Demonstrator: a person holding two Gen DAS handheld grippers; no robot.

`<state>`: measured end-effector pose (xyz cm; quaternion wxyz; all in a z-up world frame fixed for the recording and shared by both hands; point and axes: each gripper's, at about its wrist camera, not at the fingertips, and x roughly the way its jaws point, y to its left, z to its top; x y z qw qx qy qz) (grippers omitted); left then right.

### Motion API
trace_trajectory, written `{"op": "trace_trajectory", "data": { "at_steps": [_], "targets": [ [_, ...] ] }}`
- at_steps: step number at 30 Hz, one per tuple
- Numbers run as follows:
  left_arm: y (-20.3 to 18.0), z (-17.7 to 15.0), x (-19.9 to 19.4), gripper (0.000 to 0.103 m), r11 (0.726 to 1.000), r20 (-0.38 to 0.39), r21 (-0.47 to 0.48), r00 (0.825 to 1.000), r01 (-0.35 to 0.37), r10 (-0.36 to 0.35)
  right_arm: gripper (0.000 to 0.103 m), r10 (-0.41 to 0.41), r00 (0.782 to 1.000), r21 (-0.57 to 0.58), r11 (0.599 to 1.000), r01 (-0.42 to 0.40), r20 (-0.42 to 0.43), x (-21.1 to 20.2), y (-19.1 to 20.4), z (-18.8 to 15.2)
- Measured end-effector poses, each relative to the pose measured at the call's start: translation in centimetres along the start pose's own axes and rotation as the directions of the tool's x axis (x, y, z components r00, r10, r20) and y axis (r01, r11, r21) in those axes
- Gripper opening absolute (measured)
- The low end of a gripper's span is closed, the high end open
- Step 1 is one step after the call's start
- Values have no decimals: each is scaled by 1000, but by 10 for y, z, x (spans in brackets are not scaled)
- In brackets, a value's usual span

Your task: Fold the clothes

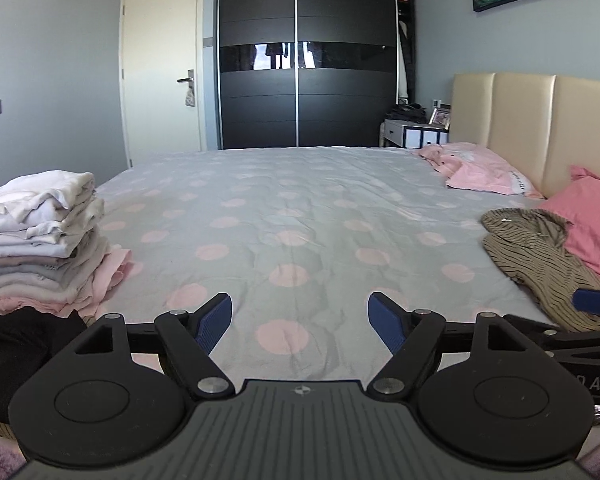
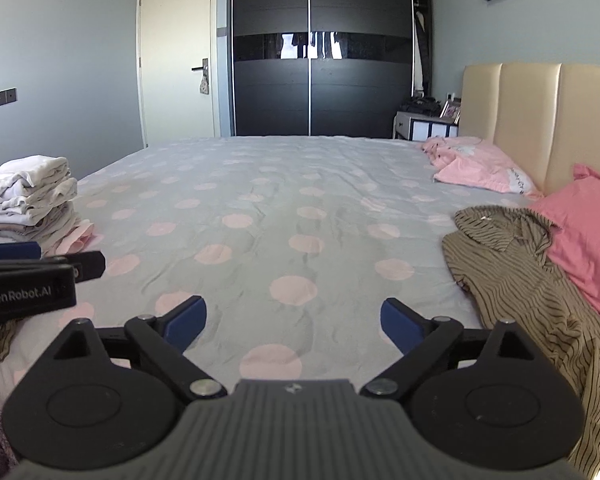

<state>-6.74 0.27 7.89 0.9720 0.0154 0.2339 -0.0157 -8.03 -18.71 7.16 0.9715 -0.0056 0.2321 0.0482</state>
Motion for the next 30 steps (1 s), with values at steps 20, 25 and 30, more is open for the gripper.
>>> {"op": "trace_trajectory", "data": {
  "at_steps": [20,25,30],
  "targets": [
    [-10,-45,100,82,998,-133,14,989,-61,62,97,-37,994,48,998,42,-102,93,4,-32],
    [-10,-46,106,87,997,-124,1,990,-71,71,97,-33,992,75,996,42,-126,105,-1,-39],
    [-4,-46,107,103,996,-132,-44,988,-80,74,98,-24,988,89,995,39,-154,110,-2,-46]
  ]
}}
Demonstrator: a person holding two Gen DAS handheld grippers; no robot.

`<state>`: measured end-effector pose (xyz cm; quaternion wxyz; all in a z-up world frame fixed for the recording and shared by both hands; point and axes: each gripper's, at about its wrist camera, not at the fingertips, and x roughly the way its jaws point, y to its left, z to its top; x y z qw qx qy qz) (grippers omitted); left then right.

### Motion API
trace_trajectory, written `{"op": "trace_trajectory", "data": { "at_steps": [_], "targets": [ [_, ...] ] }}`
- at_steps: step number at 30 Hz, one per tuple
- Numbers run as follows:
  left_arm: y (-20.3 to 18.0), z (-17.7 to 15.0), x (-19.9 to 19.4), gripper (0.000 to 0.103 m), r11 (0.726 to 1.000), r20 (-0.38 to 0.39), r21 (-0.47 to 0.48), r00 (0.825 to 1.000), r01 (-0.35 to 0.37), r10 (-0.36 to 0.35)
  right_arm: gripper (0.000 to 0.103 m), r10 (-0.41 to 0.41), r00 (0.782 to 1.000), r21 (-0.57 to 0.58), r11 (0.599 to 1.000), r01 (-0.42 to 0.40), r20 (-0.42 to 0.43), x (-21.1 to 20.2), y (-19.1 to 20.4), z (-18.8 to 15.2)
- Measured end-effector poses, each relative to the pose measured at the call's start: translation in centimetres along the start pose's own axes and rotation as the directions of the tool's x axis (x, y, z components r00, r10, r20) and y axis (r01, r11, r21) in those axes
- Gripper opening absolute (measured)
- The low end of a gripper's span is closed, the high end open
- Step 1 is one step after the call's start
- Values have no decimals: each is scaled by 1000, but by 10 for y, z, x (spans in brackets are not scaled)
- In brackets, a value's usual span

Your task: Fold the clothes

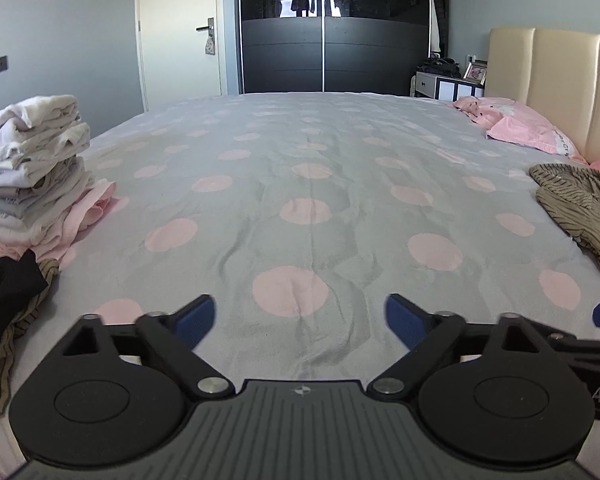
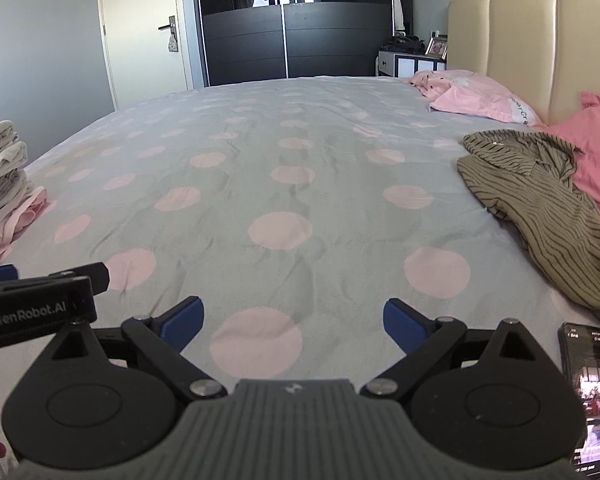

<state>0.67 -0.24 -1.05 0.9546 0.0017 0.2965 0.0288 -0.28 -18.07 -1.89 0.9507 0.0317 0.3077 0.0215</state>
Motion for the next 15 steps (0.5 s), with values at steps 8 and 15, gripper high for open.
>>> {"op": "trace_trajectory", "data": {
  "at_steps": [8,15],
  "targets": [
    [6,1,-2,103,1000,-1,-12,1000,-4,4,98,15,1000,-16,1000,-15,11,-3,4,2],
    [7,1,-3,103,1000,-5,-11,1000,-7,7,98,23,1000,-27,999,-22,20,-7,6,3]
  ]
}}
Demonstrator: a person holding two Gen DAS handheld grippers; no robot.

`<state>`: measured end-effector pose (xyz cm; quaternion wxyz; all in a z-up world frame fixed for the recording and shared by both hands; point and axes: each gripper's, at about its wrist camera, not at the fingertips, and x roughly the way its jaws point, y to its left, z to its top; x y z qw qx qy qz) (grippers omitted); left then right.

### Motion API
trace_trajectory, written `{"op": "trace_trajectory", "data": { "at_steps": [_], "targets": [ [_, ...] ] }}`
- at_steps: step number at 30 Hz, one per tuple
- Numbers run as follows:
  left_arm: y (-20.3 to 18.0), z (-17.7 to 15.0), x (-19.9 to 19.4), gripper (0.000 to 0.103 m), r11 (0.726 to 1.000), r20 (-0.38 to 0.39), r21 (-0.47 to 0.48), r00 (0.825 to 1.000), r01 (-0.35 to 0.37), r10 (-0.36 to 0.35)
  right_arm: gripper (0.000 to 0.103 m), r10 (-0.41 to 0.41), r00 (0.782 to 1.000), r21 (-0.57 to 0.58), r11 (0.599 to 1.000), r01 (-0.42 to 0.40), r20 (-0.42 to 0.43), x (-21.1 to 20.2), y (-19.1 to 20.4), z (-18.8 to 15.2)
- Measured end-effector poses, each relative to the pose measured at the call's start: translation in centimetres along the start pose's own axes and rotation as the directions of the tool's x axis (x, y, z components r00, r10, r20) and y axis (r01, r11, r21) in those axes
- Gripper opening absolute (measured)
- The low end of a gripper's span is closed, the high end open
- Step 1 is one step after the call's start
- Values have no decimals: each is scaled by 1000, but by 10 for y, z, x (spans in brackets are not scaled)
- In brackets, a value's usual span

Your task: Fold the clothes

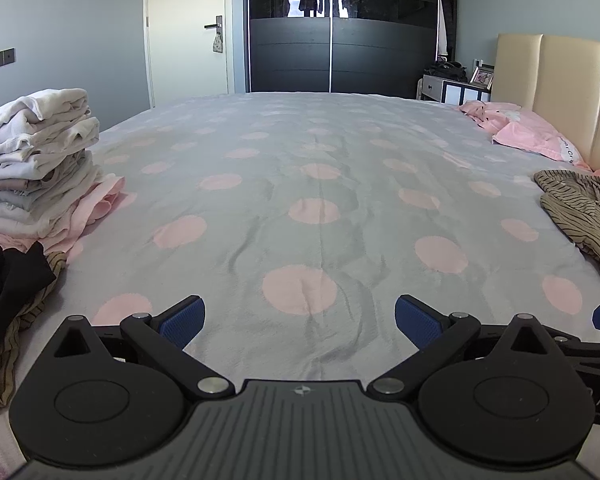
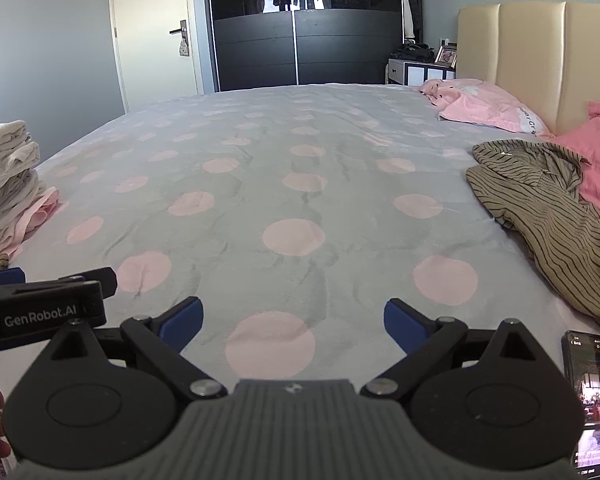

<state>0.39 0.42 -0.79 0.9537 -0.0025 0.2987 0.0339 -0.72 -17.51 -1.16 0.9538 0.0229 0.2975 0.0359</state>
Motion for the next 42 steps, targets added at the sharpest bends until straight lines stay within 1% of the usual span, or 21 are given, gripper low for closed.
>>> {"op": "trace_trajectory", "data": {
  "at_steps": [9,25,34,42],
  "targets": [
    [8,-5,1,103,1000,-26,-18,1000,-16,16,98,1,1000,-23,1000,-2,-23,-1,5,0],
    [12,-6,0,103,999,-27,-27,1000,-16,15,98,-2,999,-19,1000,1,-42,-4,7,-1],
    [9,-6,-2,103,1000,-18,-4,1000,-9,9,98,0,999,-20,1000,-1,-45,-3,4,-1],
    [9,-6,-3,103,1000,-25,11,1000,-5,6,98,2,999,-21,1000,-3,-48,-2,5,-2]
  ]
}}
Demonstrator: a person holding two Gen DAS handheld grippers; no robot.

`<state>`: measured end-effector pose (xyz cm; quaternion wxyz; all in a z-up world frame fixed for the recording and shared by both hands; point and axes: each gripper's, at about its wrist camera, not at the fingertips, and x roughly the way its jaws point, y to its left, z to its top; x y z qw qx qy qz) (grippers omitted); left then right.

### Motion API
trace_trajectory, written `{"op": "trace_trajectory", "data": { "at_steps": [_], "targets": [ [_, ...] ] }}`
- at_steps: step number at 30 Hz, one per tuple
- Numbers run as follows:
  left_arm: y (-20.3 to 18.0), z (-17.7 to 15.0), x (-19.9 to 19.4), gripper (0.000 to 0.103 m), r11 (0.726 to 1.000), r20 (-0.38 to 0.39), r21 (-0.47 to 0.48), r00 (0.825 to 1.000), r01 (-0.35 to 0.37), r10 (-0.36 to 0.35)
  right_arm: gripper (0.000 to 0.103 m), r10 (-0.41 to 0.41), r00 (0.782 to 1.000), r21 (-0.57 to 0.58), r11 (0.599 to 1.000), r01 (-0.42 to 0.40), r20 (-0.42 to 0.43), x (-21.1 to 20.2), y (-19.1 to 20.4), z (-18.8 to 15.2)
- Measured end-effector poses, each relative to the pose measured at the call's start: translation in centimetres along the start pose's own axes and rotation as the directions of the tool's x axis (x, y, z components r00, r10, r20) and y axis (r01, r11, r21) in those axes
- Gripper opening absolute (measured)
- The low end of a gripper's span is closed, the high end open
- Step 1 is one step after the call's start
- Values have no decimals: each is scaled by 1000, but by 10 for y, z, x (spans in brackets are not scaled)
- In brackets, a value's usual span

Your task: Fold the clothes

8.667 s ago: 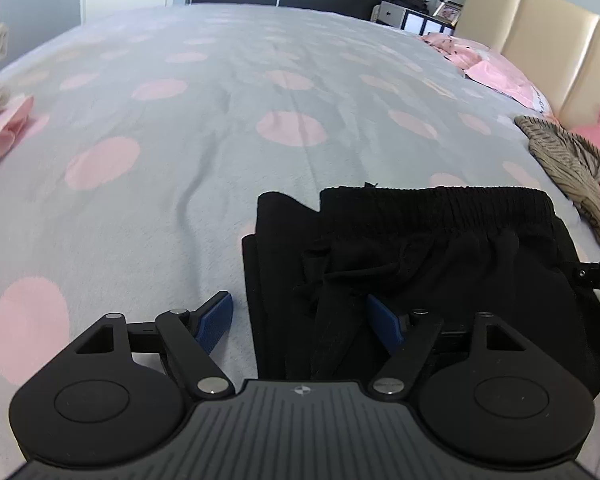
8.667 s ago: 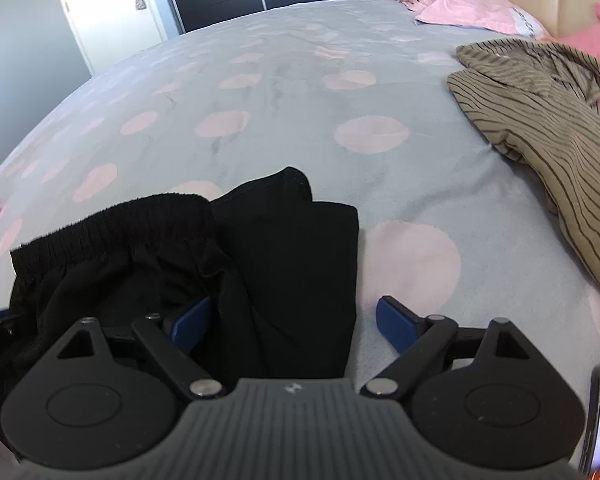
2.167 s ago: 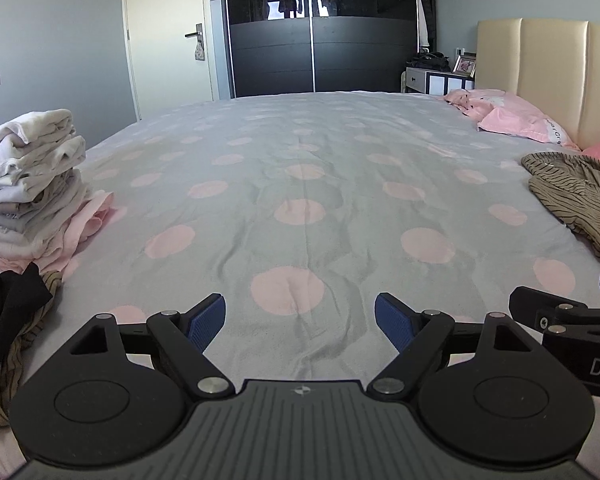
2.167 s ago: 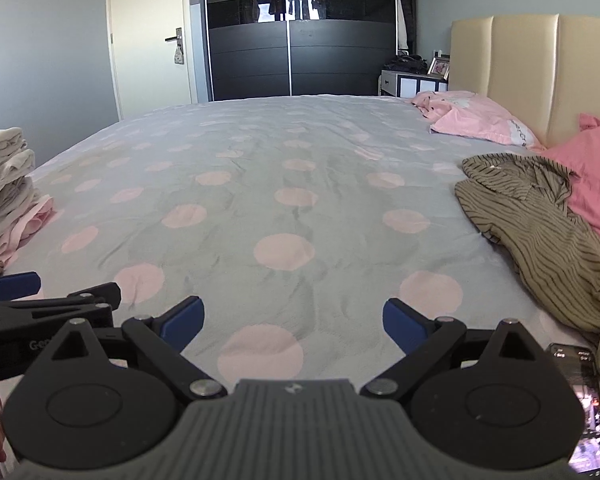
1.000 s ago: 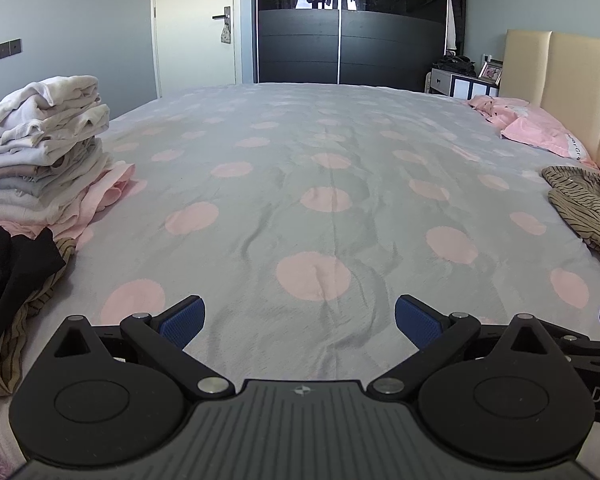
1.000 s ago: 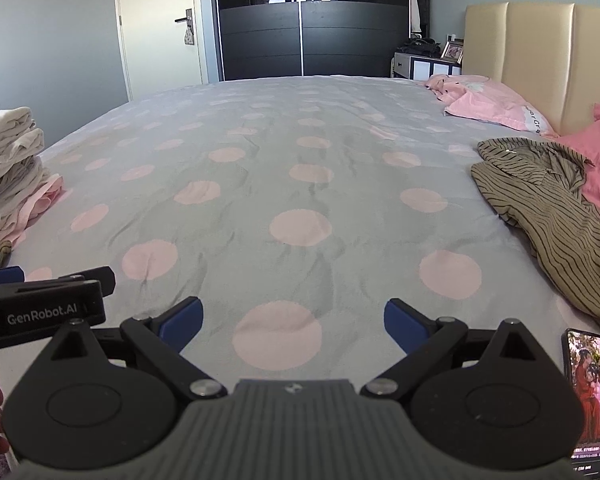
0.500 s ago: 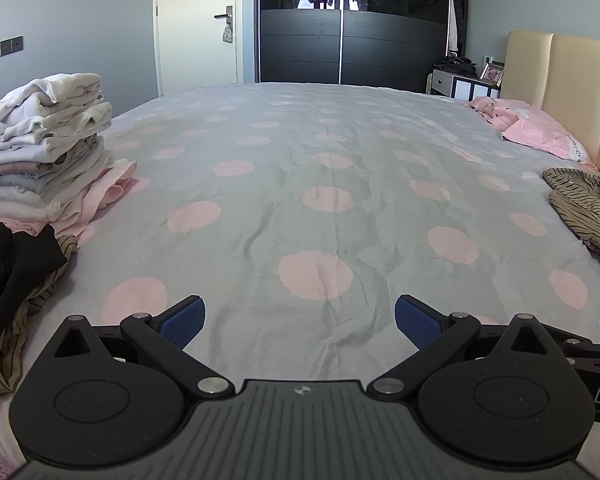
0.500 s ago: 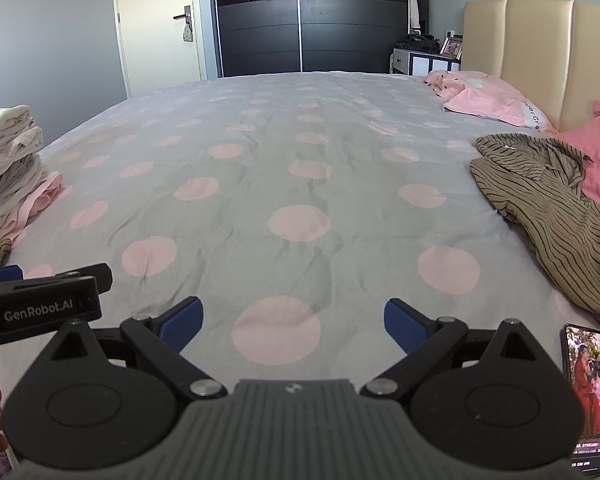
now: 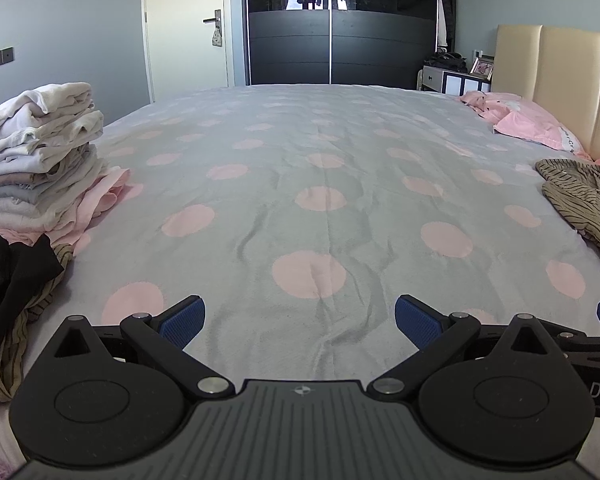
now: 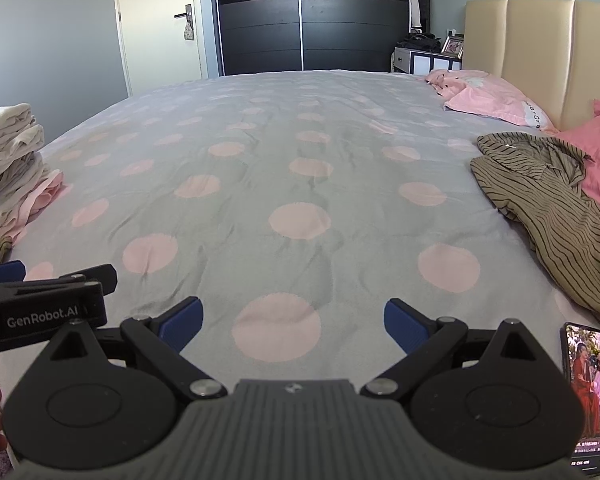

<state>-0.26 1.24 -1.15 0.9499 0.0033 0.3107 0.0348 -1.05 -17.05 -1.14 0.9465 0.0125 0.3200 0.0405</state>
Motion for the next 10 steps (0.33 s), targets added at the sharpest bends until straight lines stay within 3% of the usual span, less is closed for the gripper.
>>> {"op": "trace_trajectory", "data": {
  "at_steps": [10],
  "targets": [
    [-1,-1,-3,103,1000,4,-9,1000,6,-6,98,3,1000,-2,1000,-3,-8,1,0,-1]
  ]
}}
